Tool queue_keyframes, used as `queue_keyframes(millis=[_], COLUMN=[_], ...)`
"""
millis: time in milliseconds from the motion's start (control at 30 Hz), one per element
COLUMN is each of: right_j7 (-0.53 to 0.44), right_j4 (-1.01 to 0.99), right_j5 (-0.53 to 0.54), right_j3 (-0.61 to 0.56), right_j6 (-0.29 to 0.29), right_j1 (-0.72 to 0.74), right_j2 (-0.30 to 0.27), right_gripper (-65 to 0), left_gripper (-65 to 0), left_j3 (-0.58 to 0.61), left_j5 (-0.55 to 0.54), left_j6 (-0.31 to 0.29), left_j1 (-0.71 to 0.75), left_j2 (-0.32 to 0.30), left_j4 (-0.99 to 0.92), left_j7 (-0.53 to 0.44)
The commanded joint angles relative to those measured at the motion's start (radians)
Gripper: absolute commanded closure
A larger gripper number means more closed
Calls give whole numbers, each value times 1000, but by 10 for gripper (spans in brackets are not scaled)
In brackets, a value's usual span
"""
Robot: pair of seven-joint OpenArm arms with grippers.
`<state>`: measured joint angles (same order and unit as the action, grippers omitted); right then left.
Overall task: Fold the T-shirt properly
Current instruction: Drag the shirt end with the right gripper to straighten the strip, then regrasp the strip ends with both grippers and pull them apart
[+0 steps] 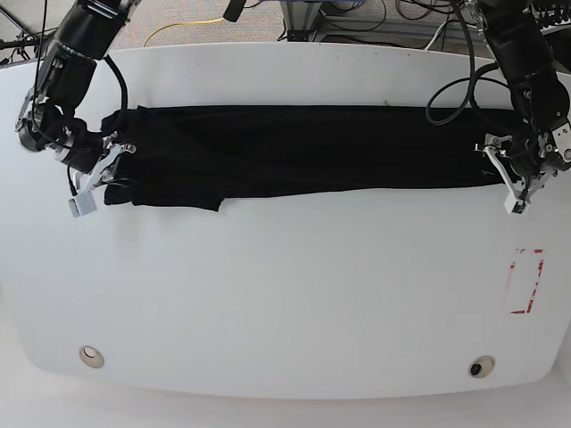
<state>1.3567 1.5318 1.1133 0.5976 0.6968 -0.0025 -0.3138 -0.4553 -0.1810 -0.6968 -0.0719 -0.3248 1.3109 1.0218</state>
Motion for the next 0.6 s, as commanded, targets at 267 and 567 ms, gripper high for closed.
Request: queue_keyframes(millis=[267, 567], right_j7=[-16, -101], right_j4=[16, 19], right_j5=[14, -166], right_j3=[6, 97], right_j6=[1, 1], right_j1=[-69, -115], right_j2=[-35, -46], right_gripper=[-159, -465], left_gripper=[-390, -390], left_j3=[5, 5], left_j5=[45, 45], left_j6=[-1, -1], left_j1=[7, 7], left_j2=[-4, -4], left_j4=[-1, 0], left_j7=[44, 44])
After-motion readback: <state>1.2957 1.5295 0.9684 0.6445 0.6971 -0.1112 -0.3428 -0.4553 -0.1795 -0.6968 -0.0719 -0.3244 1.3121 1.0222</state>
